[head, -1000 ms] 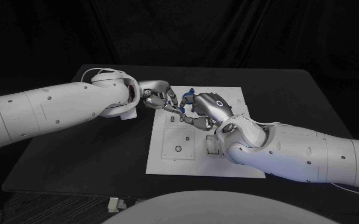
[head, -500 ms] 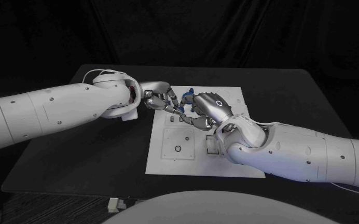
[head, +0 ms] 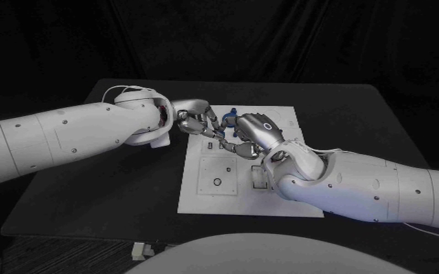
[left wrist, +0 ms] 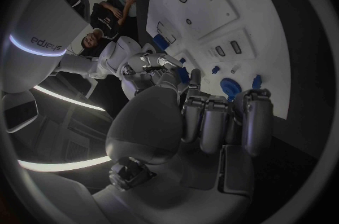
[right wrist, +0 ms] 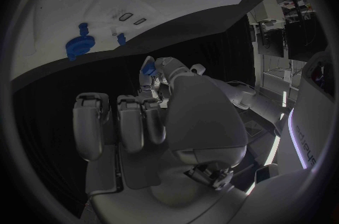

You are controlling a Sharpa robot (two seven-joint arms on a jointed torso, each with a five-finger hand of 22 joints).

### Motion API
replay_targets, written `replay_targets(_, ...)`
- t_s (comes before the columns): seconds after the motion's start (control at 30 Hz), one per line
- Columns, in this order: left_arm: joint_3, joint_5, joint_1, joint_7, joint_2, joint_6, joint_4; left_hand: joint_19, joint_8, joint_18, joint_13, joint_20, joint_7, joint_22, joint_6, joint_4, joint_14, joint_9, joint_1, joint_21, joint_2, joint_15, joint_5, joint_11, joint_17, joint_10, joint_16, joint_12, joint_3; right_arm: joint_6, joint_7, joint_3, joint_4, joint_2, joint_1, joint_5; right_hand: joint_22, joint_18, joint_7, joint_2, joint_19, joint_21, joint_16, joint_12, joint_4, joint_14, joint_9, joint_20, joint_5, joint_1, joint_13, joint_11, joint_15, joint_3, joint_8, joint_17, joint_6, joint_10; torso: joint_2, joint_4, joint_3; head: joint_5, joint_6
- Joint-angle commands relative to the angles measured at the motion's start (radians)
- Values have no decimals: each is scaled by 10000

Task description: Assemble the parts on the task board

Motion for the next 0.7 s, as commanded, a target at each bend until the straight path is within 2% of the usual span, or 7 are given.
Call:
replay_targets(0.03, 8, 29, -24, 267, 38, -108, -1, 4, 79, 149, 1148, -77, -23, 2146, 44, -6, 1057, -18, 924, 16, 771, -93, 30, -217, 2634, 163, 27, 8, 198, 59, -97, 8, 10, -1, 3, -102, 2449, -18, 4, -1, 804, 26, 17, 3, 0, 1059, 14, -81, -47, -63, 2634, -50, -58, 45, 4, 2606, 54, 1040, 1, -2, -1, -2, -2)
replay_targets(0.23, 8, 29, -34, 285, 75, -31, -35, -16, 142, 154, 1117, -90, -26, 2139, 12, -1, 1057, -21, 1063, -4, 828, -99, 54, -222, 2634, 133, 27, -17, 414, 139, -148, 8, 5, -2, 3, -113, 2444, -15, 7, 0, 798, 14, 14, 3, -16, 1058, 9, -82, -68, -48, 2634, -48, -59, 61, -12, 2601, 40, 1040, -1, -2, -2, -5, -2)
replay_targets(0.33, 8, 29, -40, 280, 94, 23, -48, -25, 281, 157, 1119, -114, -33, 2138, -18, -116, 1057, 5, 1372, -7, 771, -111, 107, -237, 2634, 131, 27, -18, 837, 160, -170, 8, 0, 0, 3, -125, 2443, -14, 12, -2, 796, 11, 8, 3, -21, 1055, 4, -83, -78, -46, 2634, -46, -59, 68, -25, 2587, 26, 1040, -5, -3, -2, 3, -2)
replay_targets(0.37, 8, 28, -41, 275, 100, 32, -50, -26, 431, 156, 1121, -132, -26, 2139, -20, -166, 1057, 44, 1540, -2, 658, -126, 397, -234, 2634, 132, 27, -18, 1235, 167, -176, 8, -1, -1, 3, -131, 2441, -12, 18, -5, 793, 5, 8, 3, -27, 1055, -2, -83, -89, -46, 2634, -42, -58, 74, -42, 2587, 8, 1040, -4, -1, -1, 4, -2)
replay_targets(0.5, 8, 28, -47, 213, 119, 54, -64, -14, 690, 150, 1135, -138, -46, 2145, -11, -149, 1057, 121, 1633, 21, 367, -140, 745, -253, 2634, 150, 27, -6, 1924, 214, -199, 8, -4, -6, 3, -156, 2434, -8, 40, -22, 783, -12, -1, 3, -45, 1050, -24, -80, -162, -50, 2634, -25, -48, 92, -100, 2567, -53, 1040, -1, 1, 1, 13, -2)
replay_targets(0.57, 8, 28, -51, 154, 130, 55, -76, -3, 947, 149, 1139, -164, -77, 2149, 34, -30, 1057, 207, 1545, 41, 154, -148, 928, -291, 2634, 167, 27, 2, 2538, 234, -201, 8, -3, -17, 3, -184, 2429, -4, 69, -39, 775, -25, -5, 3, -62, 1048, -51, -69, -299, -65, 2634, -2, -30, 104, -171, 2559, -134, 1040, 1, -1, 0, 23, -2)
replay_targets(0.7, 8, 28, -56, 25, 145, 101, -98, 12, 1188, 141, 1142, -165, -85, 2155, -52, 40, 1057, 281, 1366, 66, -216, -168, 1048, -291, 2634, 183, 27, 10, 3272, 274, -194, 8, 25, -63, 4, -239, 2418, 3, 175, -101, 759, -53, -13, 3, -105, 1044, -184, -4, -921, -104, 2634, 84, 47, 101, -461, 2541, -504, 1040, 1, 2, 1, 36, -2)
